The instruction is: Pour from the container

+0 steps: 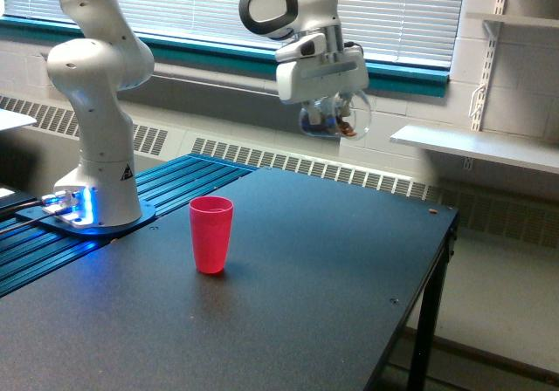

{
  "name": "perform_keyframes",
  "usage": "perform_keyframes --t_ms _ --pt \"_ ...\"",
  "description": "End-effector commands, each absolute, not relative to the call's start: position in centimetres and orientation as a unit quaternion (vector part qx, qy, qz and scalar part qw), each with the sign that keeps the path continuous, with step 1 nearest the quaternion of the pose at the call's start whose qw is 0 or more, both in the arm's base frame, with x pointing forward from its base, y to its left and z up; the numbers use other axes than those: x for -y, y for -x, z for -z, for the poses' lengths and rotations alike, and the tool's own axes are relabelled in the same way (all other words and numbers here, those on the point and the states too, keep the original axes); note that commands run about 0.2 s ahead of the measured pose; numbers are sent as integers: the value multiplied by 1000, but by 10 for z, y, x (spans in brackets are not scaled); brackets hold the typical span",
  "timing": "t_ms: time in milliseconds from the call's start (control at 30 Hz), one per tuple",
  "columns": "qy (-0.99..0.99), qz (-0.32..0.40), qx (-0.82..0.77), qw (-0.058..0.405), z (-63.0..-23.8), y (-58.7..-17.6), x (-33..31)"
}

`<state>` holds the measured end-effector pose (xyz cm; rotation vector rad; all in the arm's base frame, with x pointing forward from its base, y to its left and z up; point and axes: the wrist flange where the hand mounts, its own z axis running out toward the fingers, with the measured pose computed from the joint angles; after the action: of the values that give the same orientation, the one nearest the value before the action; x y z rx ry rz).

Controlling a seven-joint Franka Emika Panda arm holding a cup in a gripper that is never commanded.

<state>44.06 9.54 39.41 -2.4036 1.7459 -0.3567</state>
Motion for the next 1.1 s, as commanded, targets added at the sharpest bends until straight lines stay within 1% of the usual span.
perform_keyframes --t_ms 33,333,600,1100 --pt "761 109 -635 77 -415 -426 -90" --pt "745 112 -655 52 -415 -406 -83" --pt "722 99 -683 55 -405 -396 -86" --pt "658 80 -747 50 -391 -379 -65"
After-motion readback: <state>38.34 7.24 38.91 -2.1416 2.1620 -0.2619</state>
